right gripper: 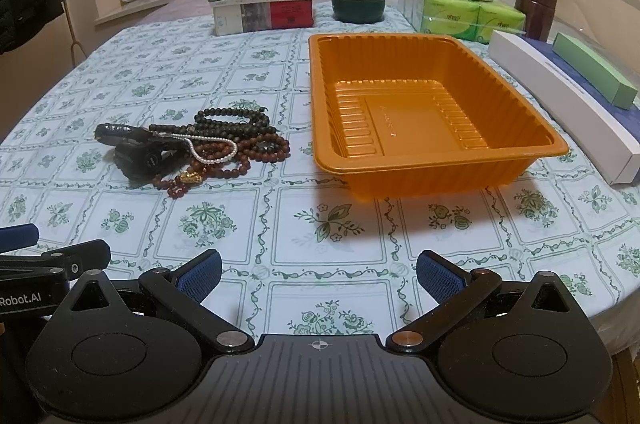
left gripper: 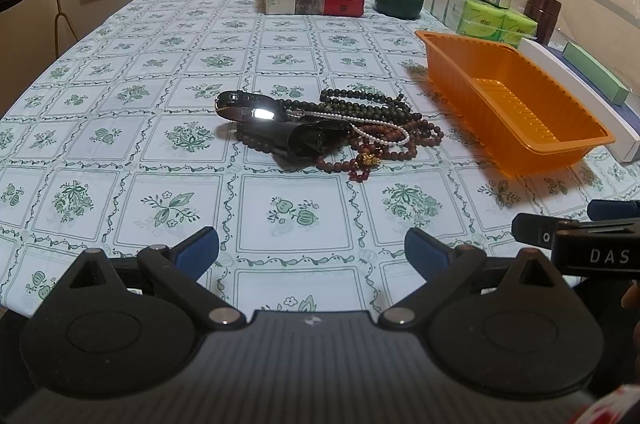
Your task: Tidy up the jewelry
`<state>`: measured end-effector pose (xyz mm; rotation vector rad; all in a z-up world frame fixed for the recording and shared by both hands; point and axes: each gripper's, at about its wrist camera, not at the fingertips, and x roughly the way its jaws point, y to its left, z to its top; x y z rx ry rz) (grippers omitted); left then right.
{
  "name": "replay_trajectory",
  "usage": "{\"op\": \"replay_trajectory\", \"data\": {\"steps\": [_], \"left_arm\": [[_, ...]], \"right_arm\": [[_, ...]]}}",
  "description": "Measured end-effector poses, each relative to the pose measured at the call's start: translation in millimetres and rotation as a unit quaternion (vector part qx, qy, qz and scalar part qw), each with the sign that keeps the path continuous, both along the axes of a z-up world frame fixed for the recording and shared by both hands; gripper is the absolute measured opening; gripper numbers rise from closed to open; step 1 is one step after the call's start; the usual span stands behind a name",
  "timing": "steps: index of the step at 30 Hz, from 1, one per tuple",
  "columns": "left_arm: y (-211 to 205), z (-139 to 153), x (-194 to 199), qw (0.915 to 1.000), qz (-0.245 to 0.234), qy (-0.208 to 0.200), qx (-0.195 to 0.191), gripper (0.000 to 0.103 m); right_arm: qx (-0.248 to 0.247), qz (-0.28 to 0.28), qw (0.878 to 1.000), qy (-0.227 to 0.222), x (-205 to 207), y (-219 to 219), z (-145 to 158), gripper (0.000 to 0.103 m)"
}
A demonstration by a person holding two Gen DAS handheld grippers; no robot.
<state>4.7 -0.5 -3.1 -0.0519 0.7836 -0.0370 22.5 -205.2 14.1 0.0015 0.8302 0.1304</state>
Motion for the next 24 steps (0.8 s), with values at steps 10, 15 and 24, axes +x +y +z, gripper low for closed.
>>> {"op": "replay_trajectory", "data": {"steps": [10, 15, 24], "left_arm": [[-1.4, 2.3, -0.3, 1.0000, 0.000, -0.001, -0.001, 0.099], [-1.3, 2.9, -0.5, 1.0000, 0.000, -0.002, -0.002, 0.099], [-1.8, 4.5, -1.1, 1.0000, 0.000, -0.002, -0.002, 0.099]], "right_arm": [[-0.001, 0.000, 1.000, 0.000, -0.2, 0.2, 0.5, 0.103], [-0.001, 0.000, 1.000, -0.001, -0.4, 0.1, 0.7, 0.103], [-0.001, 0.000, 1.000, -0.001, -0.3, 0.6, 1.3, 0.103]]}}
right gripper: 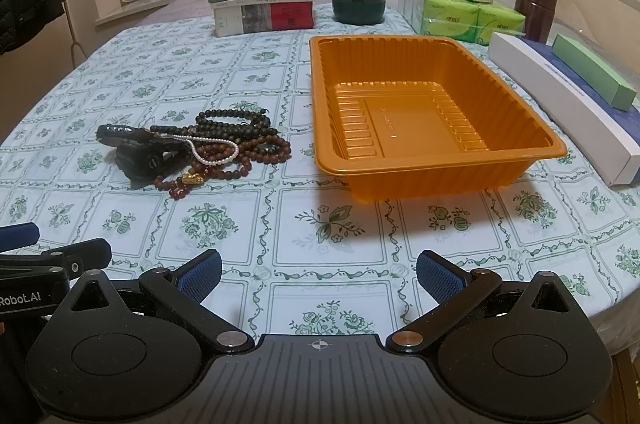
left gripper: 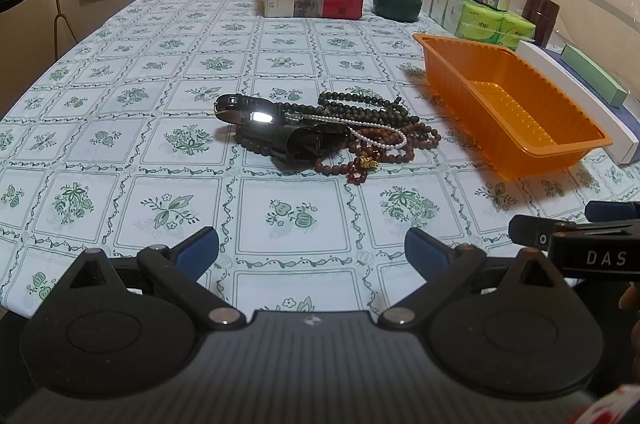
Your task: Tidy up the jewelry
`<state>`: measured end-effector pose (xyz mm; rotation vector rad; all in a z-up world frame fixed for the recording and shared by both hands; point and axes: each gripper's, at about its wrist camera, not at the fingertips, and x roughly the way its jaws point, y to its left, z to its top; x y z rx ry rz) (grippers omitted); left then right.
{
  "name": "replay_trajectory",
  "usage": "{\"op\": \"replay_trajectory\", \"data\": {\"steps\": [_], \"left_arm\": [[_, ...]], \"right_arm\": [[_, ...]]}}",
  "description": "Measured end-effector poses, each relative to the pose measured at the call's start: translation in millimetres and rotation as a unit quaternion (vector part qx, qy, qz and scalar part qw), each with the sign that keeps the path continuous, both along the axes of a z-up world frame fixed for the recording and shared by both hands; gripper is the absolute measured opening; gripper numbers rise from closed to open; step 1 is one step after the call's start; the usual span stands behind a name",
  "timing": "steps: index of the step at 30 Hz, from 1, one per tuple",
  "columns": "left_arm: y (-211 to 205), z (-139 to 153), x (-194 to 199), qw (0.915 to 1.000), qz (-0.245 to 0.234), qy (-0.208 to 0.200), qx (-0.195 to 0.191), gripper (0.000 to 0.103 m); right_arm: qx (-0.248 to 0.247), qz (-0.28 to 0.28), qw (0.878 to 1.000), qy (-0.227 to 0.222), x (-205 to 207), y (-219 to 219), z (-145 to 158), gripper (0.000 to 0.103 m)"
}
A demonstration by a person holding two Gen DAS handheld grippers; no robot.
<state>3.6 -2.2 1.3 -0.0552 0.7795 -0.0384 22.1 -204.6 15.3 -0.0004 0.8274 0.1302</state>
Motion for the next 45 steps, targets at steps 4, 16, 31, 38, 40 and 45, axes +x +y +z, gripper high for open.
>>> {"op": "replay_trajectory", "data": {"steps": [4, 16, 31, 38, 40, 45], "left_arm": [[0, 0, 0, 1.0000, 0.000, 0.001, -0.002, 0.099], [19, 10, 16, 0.9980, 0.010, -0.002, -0.062, 0.098], [16, -1, 51, 0.9963, -0.009, -0.015, -0.084, 0.097], [4, -10, 66, 0.9975, -0.033, -0.016, -0.060, 0.097], [2, -13, 68, 0.9976, -0.036, -0.017, -0.057, 0.097], [-2, -15, 73, 0.9970, -0.044, -0.017, -0.062, 0.097]], "right_arm": [[0.010, -0.002, 1.000, 0.002, 0, -2, 1, 0.103], [0.112, -0.079, 0.990, -0.033, 8, -69, 27, 0.103], [0.076, -0.118, 0.988, -0.064, 93, -200, 25, 0.073], [0.091, -0.098, 0.991, -0.021, 120, -217, -5, 0.037], [0.095, -0.093, 0.991, -0.018, 124, -217, -8, 0.032], [0.113, -0.086, 0.990, 0.001, 132, -216, -15, 0.020]]}}
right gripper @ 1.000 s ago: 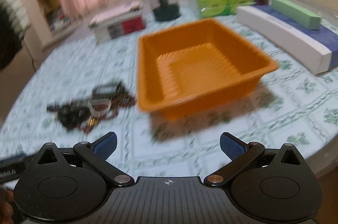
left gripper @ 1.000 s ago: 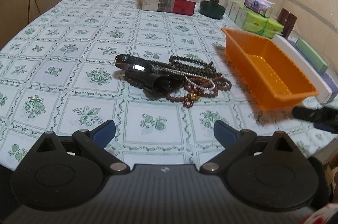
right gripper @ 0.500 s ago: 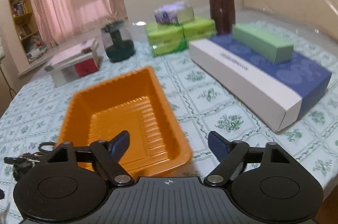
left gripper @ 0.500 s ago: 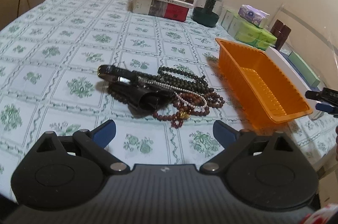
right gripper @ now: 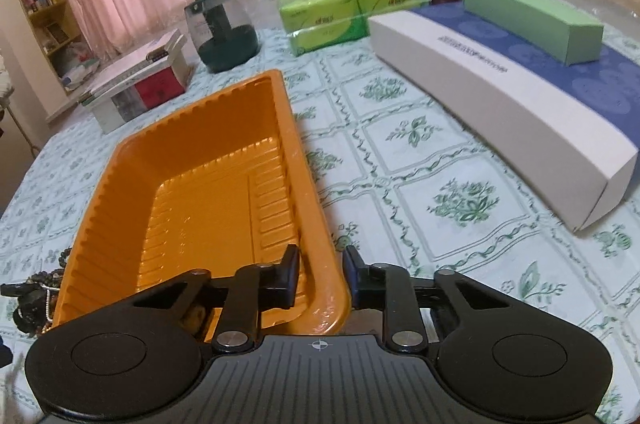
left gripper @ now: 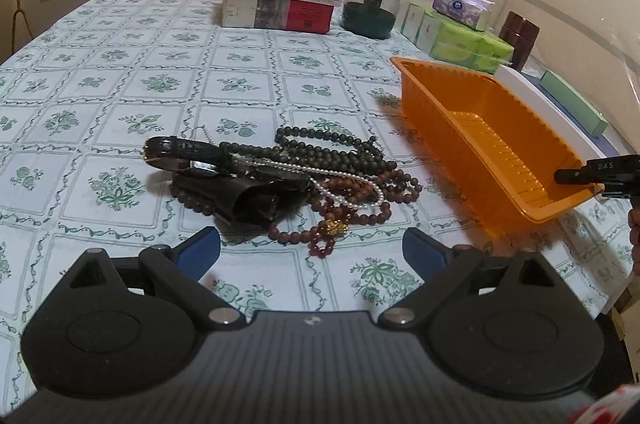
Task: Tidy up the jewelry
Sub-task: 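Move the right gripper to the orange tray rim and grasp it, then grasp the black band bracelet with the left gripper while the right gripper holds the tray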
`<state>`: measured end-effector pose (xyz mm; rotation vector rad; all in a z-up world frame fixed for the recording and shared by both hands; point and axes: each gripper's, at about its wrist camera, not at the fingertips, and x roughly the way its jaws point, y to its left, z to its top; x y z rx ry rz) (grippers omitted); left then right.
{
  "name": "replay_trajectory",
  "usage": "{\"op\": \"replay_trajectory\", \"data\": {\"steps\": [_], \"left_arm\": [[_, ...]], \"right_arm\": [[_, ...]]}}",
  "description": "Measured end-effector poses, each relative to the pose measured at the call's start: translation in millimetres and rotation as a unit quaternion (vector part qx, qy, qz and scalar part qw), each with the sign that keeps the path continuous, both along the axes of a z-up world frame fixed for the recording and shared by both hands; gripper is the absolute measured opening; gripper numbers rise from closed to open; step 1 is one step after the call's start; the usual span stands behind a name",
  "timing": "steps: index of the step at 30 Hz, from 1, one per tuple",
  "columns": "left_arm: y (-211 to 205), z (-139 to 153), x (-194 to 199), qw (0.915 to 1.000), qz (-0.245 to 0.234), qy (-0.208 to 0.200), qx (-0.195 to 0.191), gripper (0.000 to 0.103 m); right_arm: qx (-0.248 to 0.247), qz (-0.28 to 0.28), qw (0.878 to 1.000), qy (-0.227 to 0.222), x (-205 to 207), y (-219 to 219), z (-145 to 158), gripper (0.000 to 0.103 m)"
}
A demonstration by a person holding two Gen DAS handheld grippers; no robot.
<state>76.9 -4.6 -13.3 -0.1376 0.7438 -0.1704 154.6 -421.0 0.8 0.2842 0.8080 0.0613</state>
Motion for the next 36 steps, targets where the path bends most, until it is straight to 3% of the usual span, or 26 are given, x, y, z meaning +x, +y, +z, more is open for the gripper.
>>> {"op": "replay_trajectory", "data": {"steps": [3, 12, 21, 27, 36], "left_arm": [[0, 0, 1, 1.0000, -0.001, 0.003, -0.006, 0.096], [6, 6, -4, 1.0000, 0.000, -0.002, -0.003, 0.095], [24, 7, -12, 0.9997, 0.014, 0.002, 0.018, 0.085], [37, 6, -13, 0.9993, 0.028, -0.001, 0.023, 0.085], [48, -4, -8, 0.9991, 0.021, 0.007, 0.037, 0.081]], "right_arm": [[-0.001, 0.005, 1.000, 0.003, 2, 3, 0, 0.011], [0.001, -0.009, 1.000, 0.010, -3, 7, 16, 0.007], [-0.114, 0.036, 0.993, 0.007, -10, 44, 40, 0.005], [-0.228, 0.086, 0.970, 0.009, -16, 82, 49, 0.004], [-0.345, 0.153, 0.926, 0.013, -15, 125, 52, 0.004]]}}
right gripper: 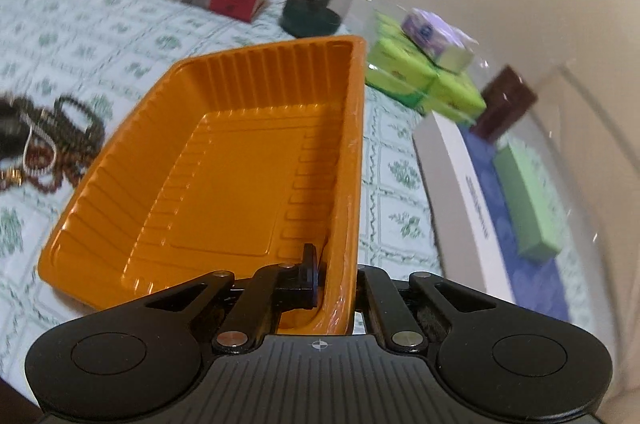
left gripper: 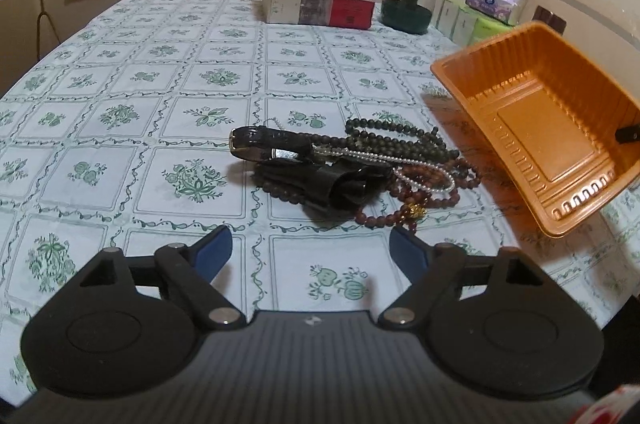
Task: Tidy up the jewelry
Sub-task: 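Grasp the black band bracelet with the left gripper while the right gripper holds the tray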
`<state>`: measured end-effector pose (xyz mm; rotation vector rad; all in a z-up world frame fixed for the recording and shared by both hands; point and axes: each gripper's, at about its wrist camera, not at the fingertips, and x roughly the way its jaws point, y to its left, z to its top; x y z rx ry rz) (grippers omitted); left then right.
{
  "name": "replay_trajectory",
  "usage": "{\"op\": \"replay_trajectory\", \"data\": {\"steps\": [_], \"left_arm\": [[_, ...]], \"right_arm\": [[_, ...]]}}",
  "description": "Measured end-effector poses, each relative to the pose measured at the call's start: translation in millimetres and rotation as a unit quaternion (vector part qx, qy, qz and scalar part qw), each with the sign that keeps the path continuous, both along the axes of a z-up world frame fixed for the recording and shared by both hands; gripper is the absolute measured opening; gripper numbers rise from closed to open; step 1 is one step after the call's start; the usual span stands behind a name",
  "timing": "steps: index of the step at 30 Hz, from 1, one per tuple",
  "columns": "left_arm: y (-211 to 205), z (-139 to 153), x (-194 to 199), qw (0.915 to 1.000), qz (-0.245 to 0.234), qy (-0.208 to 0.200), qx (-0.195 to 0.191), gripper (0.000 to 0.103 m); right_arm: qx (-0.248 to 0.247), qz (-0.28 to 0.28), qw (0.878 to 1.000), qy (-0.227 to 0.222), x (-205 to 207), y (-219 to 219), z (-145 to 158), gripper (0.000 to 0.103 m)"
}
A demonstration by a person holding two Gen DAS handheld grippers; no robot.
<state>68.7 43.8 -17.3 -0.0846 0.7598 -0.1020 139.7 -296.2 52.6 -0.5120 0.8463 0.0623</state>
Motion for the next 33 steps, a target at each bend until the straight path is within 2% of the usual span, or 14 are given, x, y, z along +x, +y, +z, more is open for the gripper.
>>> {"op": "replay_trajectory", "data": {"steps": [4, 6, 11, 13, 16, 20, 22, 25, 32, 33], "left_arm": [[0, -2, 8, 0.9996, -0.023, 0.000, 0.019, 0.071], [0, -2, 15, 0.9988, -0.038, 0.001, 0.030, 0.070], [1, -3, 29, 0.9969, -0.067, 0.008, 0.041, 0.065], [-1, -3, 33, 0.9960, -0.078, 0.011, 0.042, 0.059], [-4, -3, 36, 0.9945, -0.094, 0.011, 0.043, 0.054], [-10, -5, 39, 0.9928, -0.108, 0.010, 0.051, 0.049], [-12, -6, 41, 0.9919, -0.114, 0.010, 0.055, 0.041], [-14, -8, 45, 0.9913, -0.119, 0.014, 0.056, 0.036], [-17, -11, 55, 0.9896, -0.127, 0.023, 0.063, 0.033], [-18, -11, 55, 0.9894, -0.126, 0.022, 0.069, 0.028]], "right_arm": [[-0.032, 0.021, 0.999, 0.004, 2, 11, 2, 0.003], [-0.051, 0.032, 0.998, 0.002, 2, 18, 3, 0.003], [-0.096, 0.054, 0.994, 0.000, 0, 35, 4, 0.004], [-0.115, 0.060, 0.992, 0.002, -1, 43, 3, 0.004], [-0.140, 0.072, 0.988, 0.005, -2, 52, 0, 0.004], [-0.155, 0.077, 0.985, 0.025, 4, 53, -1, 0.004], [-0.162, 0.079, 0.983, 0.030, 4, 55, -3, 0.004], [-0.169, 0.079, 0.982, 0.034, 5, 57, -4, 0.004], [-0.178, 0.076, 0.980, 0.039, 6, 59, -5, 0.005], [-0.178, 0.076, 0.980, 0.040, 6, 60, -5, 0.005]]}}
